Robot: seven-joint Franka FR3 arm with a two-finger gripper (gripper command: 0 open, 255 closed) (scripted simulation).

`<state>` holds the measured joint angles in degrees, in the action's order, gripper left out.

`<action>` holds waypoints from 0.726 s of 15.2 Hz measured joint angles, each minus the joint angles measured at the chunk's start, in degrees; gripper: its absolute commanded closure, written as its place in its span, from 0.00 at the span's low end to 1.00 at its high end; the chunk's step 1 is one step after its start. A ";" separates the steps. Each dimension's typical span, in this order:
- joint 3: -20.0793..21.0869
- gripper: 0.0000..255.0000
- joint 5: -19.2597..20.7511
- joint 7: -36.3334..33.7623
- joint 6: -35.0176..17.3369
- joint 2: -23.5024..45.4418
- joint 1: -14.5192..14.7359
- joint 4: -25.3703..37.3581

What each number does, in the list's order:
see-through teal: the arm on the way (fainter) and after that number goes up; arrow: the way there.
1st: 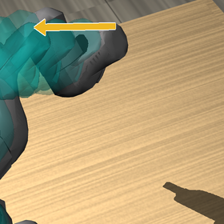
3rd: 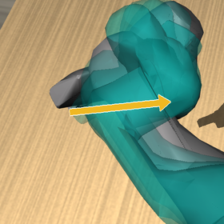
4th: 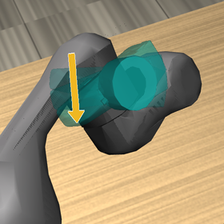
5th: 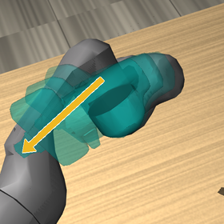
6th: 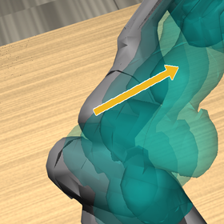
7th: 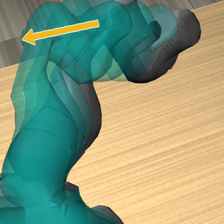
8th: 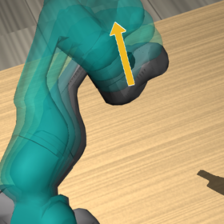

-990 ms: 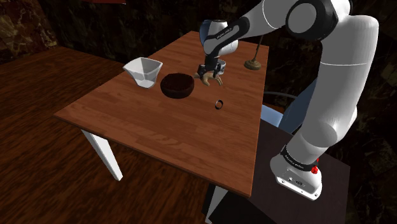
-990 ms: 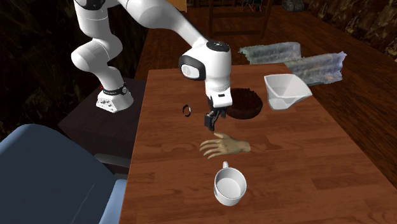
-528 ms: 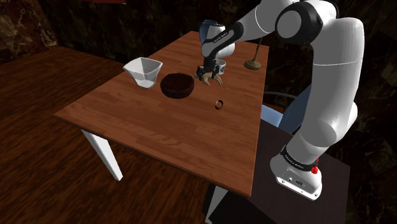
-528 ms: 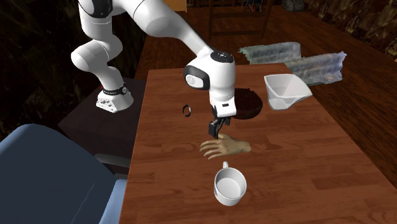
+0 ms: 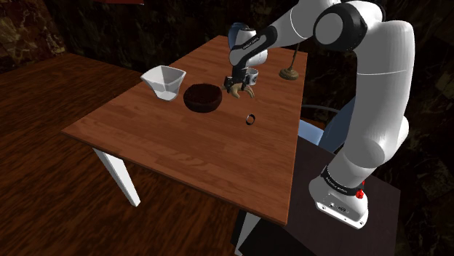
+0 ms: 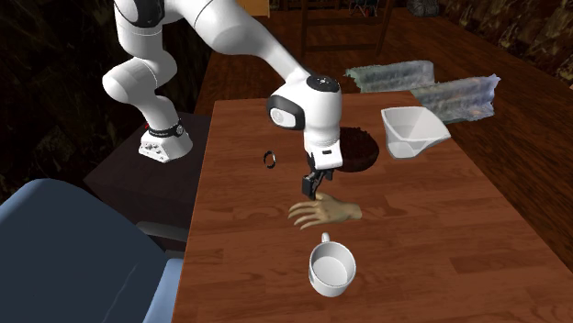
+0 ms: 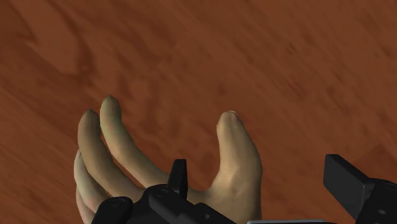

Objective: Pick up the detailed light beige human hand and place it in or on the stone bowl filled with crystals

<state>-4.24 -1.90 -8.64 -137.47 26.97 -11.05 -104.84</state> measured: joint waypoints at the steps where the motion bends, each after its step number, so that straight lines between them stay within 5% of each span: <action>1: 0.05 0.00 -0.03 0.12 -0.14 -0.05 -0.06 -0.11; 2: 0.11 1.00 -0.06 0.24 -0.34 -0.12 -0.12 -0.26; 11: -0.04 1.00 -0.12 1.00 -4.12 -0.27 -0.65 -2.24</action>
<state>-4.28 -2.02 -7.65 -141.59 26.70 -11.70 -107.08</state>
